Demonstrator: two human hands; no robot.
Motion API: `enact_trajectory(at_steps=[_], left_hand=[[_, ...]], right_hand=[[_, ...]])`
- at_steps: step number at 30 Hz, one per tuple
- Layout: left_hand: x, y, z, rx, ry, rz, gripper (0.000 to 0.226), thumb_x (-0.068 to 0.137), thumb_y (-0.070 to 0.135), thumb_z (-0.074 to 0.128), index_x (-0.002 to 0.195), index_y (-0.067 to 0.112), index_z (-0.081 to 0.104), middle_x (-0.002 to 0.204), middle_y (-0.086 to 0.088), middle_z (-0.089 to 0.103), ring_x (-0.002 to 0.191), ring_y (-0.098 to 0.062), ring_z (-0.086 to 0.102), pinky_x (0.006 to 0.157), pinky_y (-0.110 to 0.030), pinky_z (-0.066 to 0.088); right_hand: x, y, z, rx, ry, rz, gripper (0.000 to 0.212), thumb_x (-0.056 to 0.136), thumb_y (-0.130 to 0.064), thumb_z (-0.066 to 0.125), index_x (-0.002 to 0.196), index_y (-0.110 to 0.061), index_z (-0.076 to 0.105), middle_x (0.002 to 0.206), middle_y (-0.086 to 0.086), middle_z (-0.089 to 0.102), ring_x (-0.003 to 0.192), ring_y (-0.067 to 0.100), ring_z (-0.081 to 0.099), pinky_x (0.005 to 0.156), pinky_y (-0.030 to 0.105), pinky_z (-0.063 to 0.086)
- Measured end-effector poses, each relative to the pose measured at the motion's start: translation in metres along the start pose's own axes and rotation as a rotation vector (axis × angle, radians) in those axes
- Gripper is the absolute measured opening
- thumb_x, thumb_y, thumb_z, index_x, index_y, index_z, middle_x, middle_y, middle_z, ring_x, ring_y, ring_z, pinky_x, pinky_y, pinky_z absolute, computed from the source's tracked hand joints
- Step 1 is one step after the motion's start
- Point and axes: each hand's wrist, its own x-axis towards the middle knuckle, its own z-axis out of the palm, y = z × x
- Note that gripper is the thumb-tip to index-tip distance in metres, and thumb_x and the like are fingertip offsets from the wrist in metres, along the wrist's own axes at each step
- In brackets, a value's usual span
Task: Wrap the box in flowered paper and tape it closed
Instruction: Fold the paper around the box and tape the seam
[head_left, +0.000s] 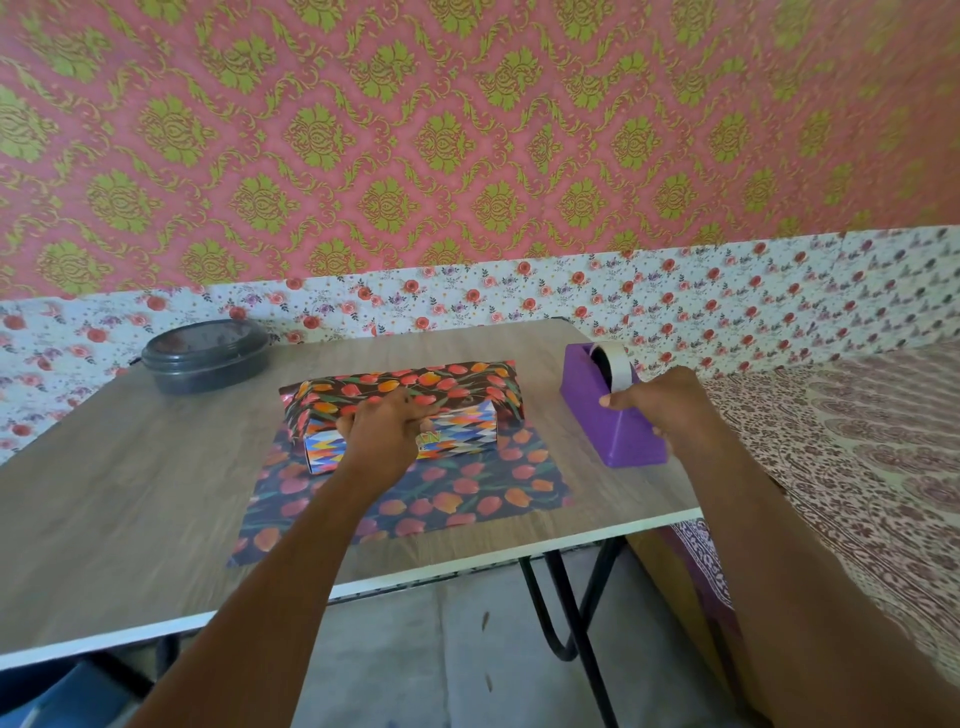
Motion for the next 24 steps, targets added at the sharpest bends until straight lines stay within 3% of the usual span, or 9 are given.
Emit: enact_trajectory(at_steps=[4,8,12,14,16,20,24], left_hand=[[0.001,-0.001,0.001,0.007,-0.008,-0.005,0.015,0.099,0.019,0.057,0.101,0.024,0.072,0.105,0.008,0.065,0.107,-0.022,0.054,0.087,-0.039,0.024],[0.002,-0.003,0.002,0.004,-0.008,-0.003,0.015,0.099,0.019,0.056,0.101,0.023,0.071,0.1,0.006,0.066,0.106,-0.023,0.056,0.085,-0.039,0.023],[0.002,-0.003,0.001,0.0,-0.001,0.006,0.015,0.1,0.022,0.058,0.1,0.024,0.072,0.102,0.007,0.066,0.105,-0.022,0.055,0.087,-0.039,0.025],[0.001,-0.003,0.001,0.004,-0.005,0.002,0.015,0.1,0.021,0.058,0.101,0.024,0.072,0.103,0.007,0.067,0.107,-0.023,0.056,0.087,-0.04,0.025],[0.0,-0.002,0.0,0.006,-0.006,0.006,0.016,0.1,0.02,0.057,0.103,0.025,0.073,0.104,0.008,0.066,0.108,-0.024,0.056,0.087,-0.039,0.024],[-0.001,0.004,-0.003,0.015,-0.009,0.013,0.018,0.101,0.023,0.058,0.106,0.023,0.076,0.109,0.006,0.064,0.111,-0.026,0.055,0.087,-0.038,0.022],[0.0,0.003,-0.002,0.003,-0.007,-0.013,0.016,0.1,0.025,0.059,0.106,0.022,0.074,0.109,0.005,0.066,0.113,-0.027,0.056,0.086,-0.037,0.02]], right_hand=[[-0.004,-0.005,-0.001,0.068,-0.025,0.026,0.052,0.069,-0.006,0.091,0.108,0.005,0.06,0.09,0.01,0.061,0.069,0.019,0.054,0.053,0.028,0.037],[-0.009,-0.013,-0.002,0.019,-0.068,0.041,0.062,0.073,-0.009,0.09,0.121,0.006,0.054,0.109,0.014,0.059,0.074,0.021,0.054,0.052,0.03,0.039],[-0.002,-0.012,0.004,-0.018,-0.087,0.032,0.084,0.079,-0.013,0.087,0.146,0.001,0.039,0.138,0.019,0.053,0.119,0.035,0.055,0.081,0.041,0.049],[-0.001,-0.012,0.008,-0.047,-0.102,0.015,0.082,0.083,-0.016,0.085,0.147,-0.001,0.036,0.14,0.019,0.05,0.122,0.036,0.054,0.094,0.046,0.051],[0.003,-0.011,0.012,-0.05,-0.084,0.002,0.081,0.083,-0.017,0.084,0.147,-0.002,0.036,0.137,0.017,0.05,0.119,0.035,0.053,0.1,0.048,0.051],[0.01,-0.009,0.015,-0.034,-0.053,-0.015,0.081,0.08,-0.016,0.087,0.144,-0.001,0.041,0.14,0.017,0.05,0.124,0.036,0.052,0.096,0.043,0.049],[0.012,0.0,0.021,-0.041,0.047,0.02,0.071,0.063,-0.03,0.092,0.118,-0.012,0.05,0.13,0.016,0.052,0.114,0.035,0.054,0.092,0.048,0.055]])
